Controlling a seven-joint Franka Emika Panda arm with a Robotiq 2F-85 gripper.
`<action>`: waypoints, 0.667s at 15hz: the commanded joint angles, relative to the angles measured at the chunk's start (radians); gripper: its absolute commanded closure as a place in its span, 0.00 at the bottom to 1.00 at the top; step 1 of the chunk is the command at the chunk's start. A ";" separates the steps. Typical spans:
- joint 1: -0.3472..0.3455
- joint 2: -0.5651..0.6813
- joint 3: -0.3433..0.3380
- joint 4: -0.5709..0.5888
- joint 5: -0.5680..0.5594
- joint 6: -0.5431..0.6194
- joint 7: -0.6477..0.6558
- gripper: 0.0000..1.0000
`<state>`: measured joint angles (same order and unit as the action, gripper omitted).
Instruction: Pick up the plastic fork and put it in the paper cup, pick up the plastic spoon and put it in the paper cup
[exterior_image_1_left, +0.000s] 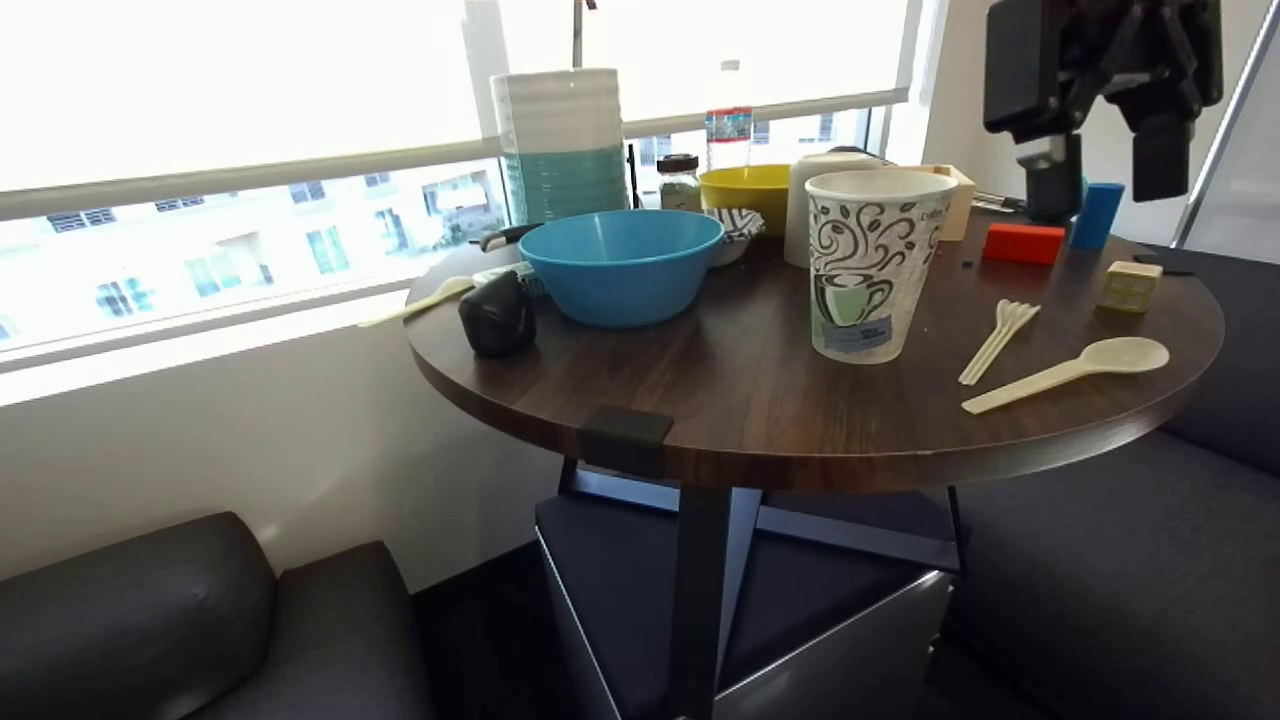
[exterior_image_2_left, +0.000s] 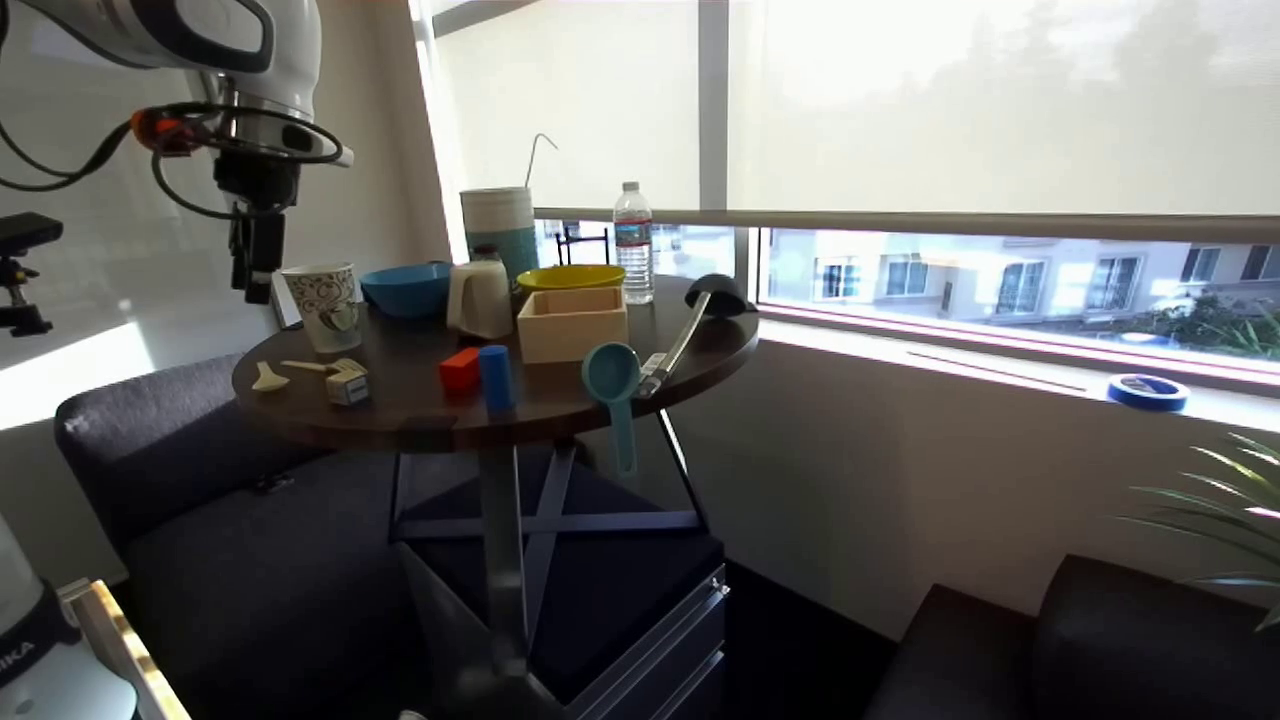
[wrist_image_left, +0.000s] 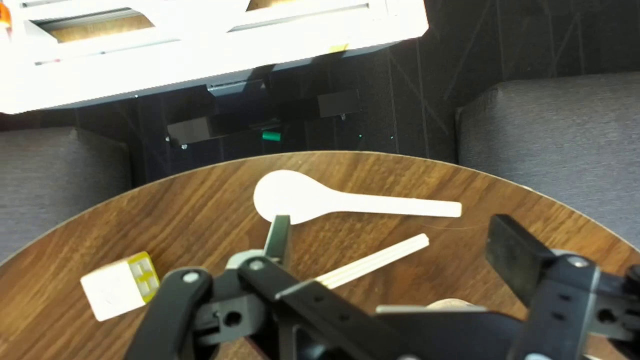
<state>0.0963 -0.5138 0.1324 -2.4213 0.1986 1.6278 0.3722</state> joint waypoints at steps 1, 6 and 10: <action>-0.049 -0.105 -0.028 -0.102 0.040 -0.021 0.022 0.00; -0.141 -0.167 -0.049 -0.229 0.104 0.091 0.123 0.00; -0.193 -0.172 -0.036 -0.273 0.161 0.188 0.235 0.00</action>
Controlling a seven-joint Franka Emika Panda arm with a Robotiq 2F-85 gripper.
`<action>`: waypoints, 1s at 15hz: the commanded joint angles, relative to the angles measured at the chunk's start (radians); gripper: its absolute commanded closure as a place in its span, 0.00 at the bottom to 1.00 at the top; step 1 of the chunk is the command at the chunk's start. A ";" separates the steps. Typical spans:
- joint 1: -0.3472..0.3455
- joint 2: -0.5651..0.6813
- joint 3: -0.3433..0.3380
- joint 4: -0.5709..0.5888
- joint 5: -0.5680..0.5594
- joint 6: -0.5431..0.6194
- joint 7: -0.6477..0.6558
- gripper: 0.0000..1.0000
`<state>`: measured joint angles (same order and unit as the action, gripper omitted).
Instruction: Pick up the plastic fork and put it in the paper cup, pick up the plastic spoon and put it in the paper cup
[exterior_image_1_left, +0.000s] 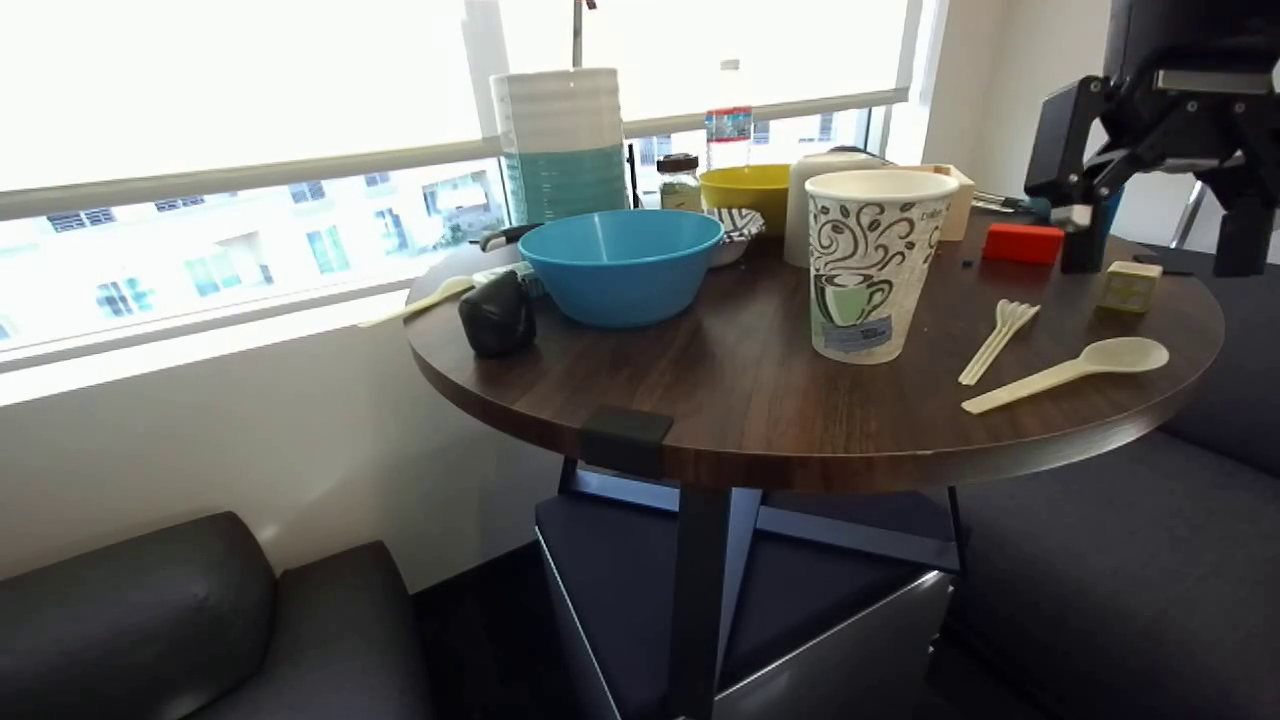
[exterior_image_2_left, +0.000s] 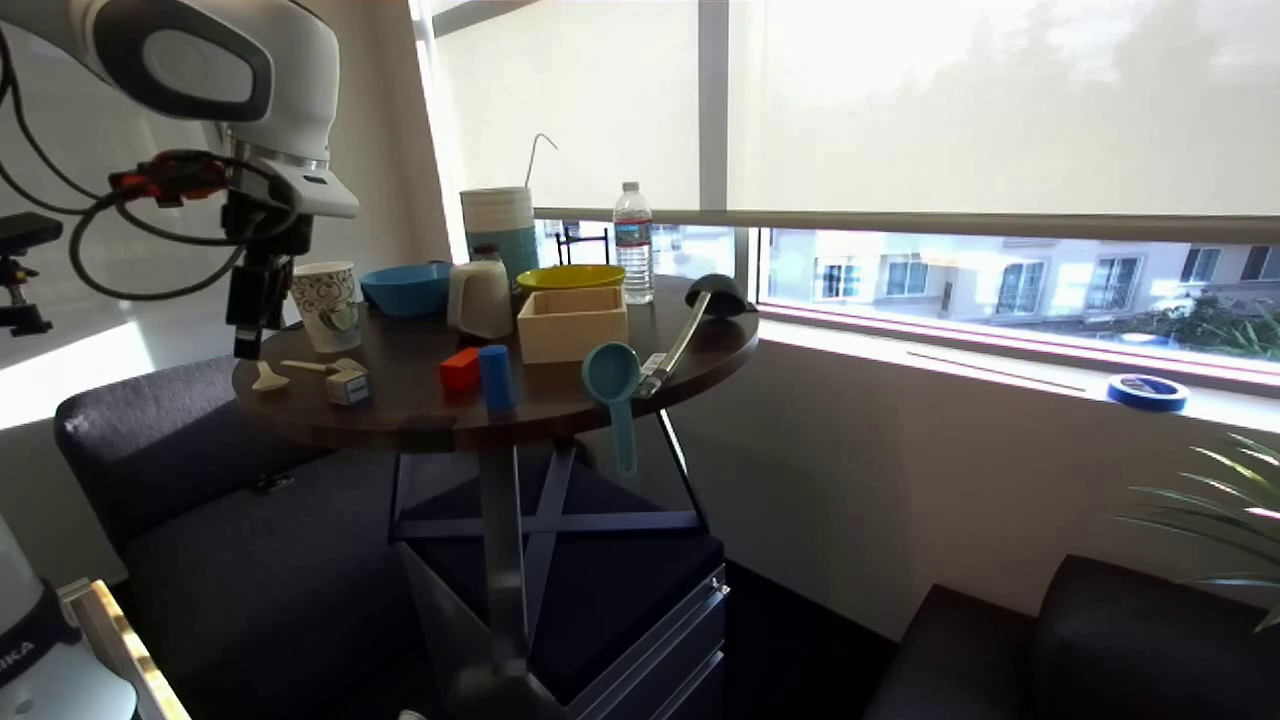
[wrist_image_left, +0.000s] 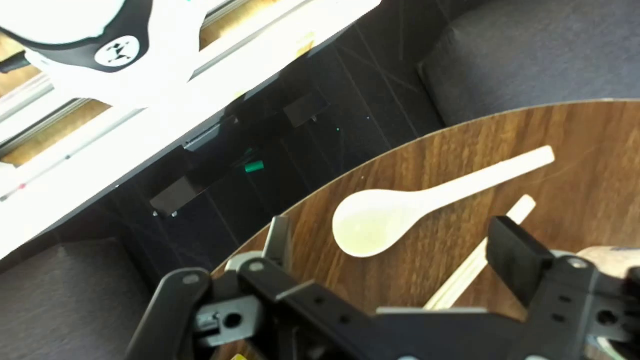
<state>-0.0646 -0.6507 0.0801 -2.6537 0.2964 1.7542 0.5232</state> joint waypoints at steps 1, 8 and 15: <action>-0.038 -0.035 0.020 -0.048 0.079 0.090 0.116 0.00; -0.033 -0.001 0.021 -0.041 0.052 0.200 0.201 0.00; -0.077 0.049 0.046 -0.046 0.017 0.311 0.304 0.00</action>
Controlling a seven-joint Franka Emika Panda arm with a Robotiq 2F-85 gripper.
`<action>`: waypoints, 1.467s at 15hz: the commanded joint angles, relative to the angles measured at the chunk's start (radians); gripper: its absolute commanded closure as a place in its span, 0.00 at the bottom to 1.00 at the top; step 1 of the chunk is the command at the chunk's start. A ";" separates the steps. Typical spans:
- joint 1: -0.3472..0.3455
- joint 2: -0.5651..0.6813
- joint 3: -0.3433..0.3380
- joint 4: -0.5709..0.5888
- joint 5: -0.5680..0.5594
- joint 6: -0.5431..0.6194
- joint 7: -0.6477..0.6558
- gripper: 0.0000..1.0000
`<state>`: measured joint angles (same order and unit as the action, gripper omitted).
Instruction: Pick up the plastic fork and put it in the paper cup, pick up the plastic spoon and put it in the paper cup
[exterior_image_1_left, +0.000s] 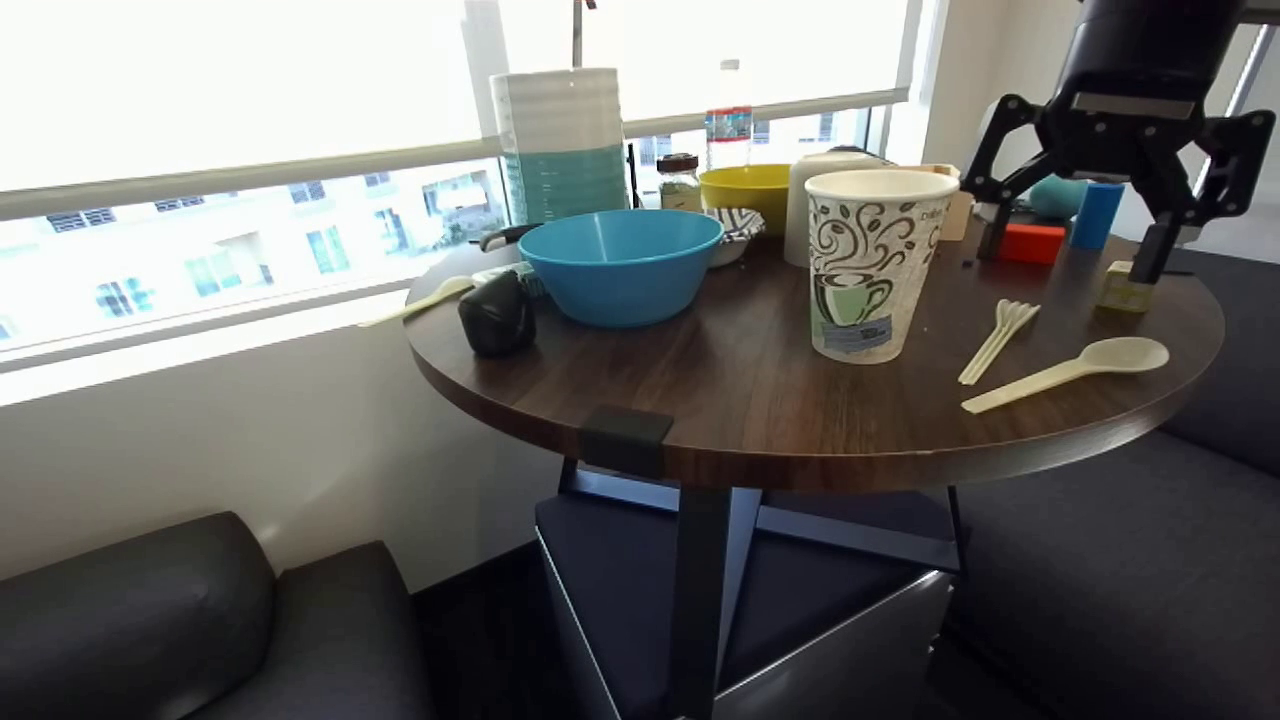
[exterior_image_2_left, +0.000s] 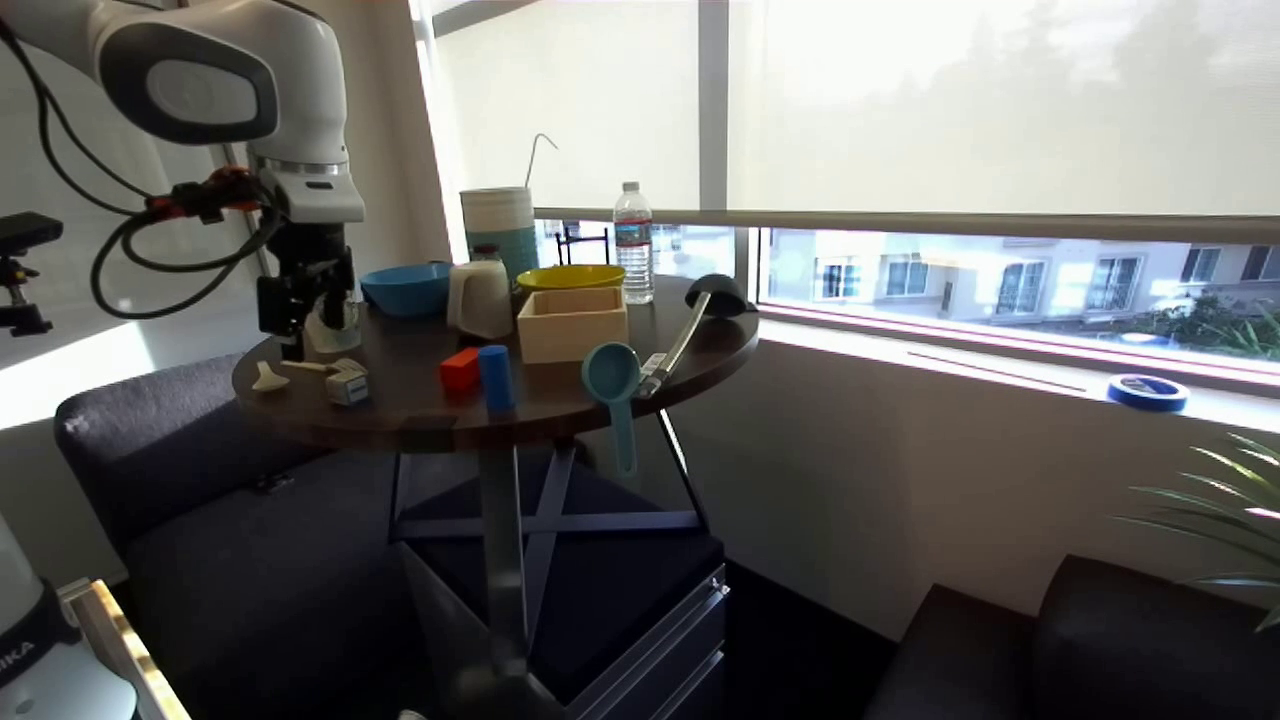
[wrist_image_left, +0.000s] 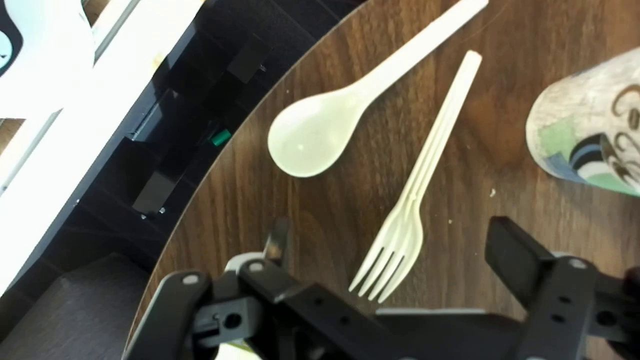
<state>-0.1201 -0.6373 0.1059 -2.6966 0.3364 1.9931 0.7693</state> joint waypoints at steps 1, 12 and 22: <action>-0.023 0.047 0.022 -0.004 -0.027 0.096 0.076 0.00; -0.008 0.127 -0.034 -0.004 -0.019 0.133 0.112 0.67; -0.007 0.118 -0.074 0.010 0.007 0.172 0.099 1.00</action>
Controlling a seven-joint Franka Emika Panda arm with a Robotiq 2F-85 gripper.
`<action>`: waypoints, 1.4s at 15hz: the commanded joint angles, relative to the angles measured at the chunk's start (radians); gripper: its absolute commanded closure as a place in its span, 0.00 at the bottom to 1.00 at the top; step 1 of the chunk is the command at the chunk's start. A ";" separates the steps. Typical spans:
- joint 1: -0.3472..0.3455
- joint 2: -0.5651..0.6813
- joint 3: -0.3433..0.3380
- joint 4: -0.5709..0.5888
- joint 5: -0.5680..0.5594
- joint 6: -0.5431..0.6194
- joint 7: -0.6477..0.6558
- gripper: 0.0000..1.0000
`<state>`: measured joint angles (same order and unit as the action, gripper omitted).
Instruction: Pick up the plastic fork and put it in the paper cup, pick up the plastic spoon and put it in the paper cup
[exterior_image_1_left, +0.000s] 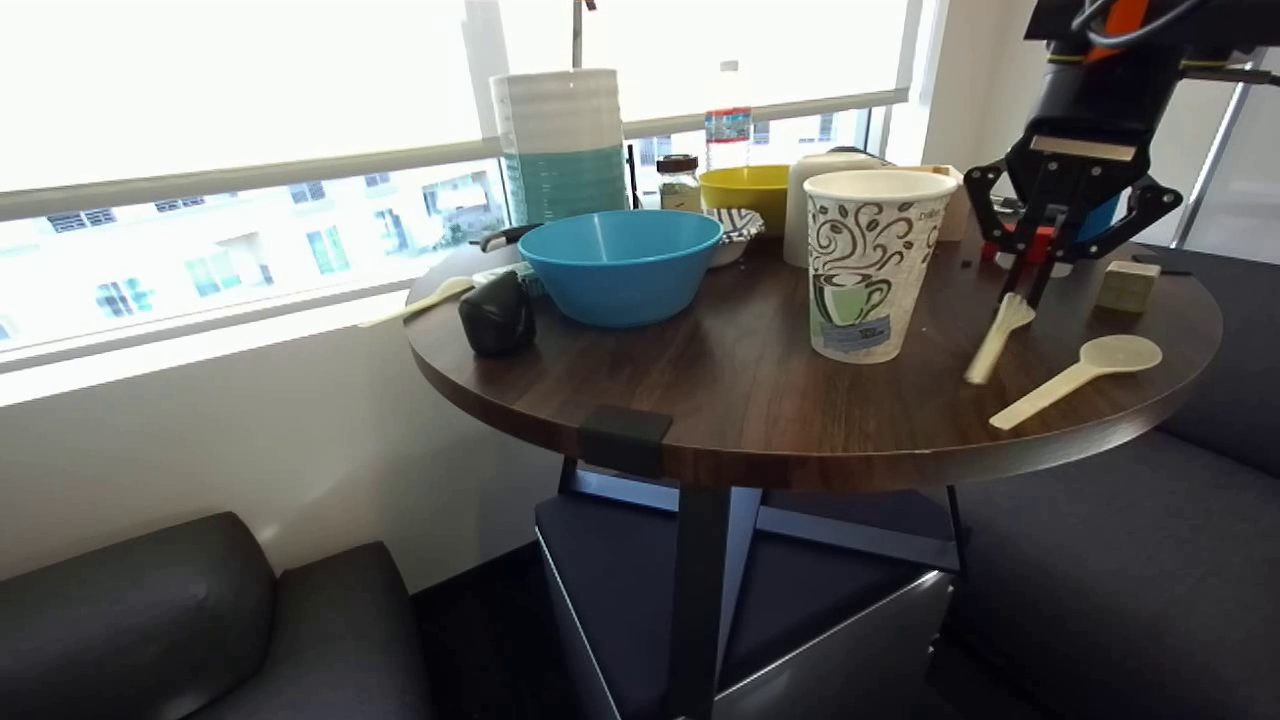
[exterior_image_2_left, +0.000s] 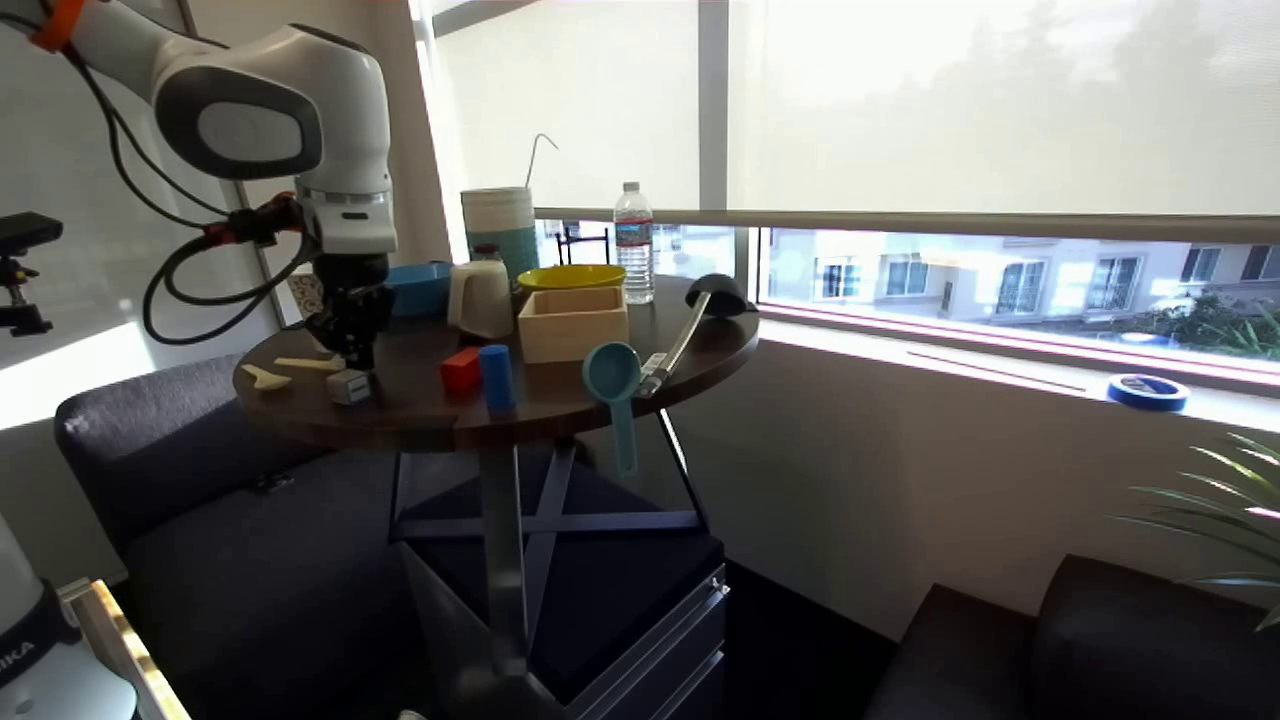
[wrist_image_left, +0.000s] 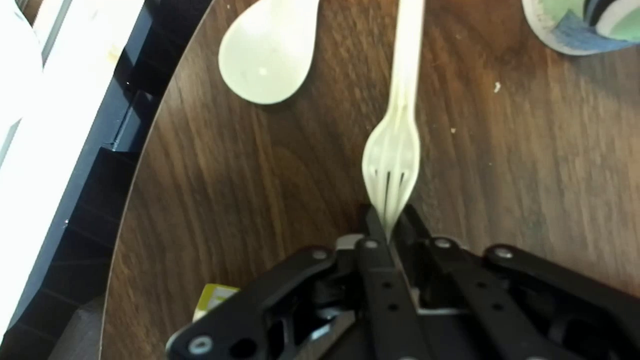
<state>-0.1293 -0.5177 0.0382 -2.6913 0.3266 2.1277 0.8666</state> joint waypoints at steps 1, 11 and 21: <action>-0.001 -0.012 -0.004 0.010 0.008 0.043 0.007 1.00; -0.049 -0.134 0.056 0.088 -0.177 -0.008 0.066 1.00; -0.052 -0.242 0.189 0.205 -0.436 -0.001 0.097 1.00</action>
<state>-0.1828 -0.7366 0.1744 -2.5054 -0.0329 2.0897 0.9553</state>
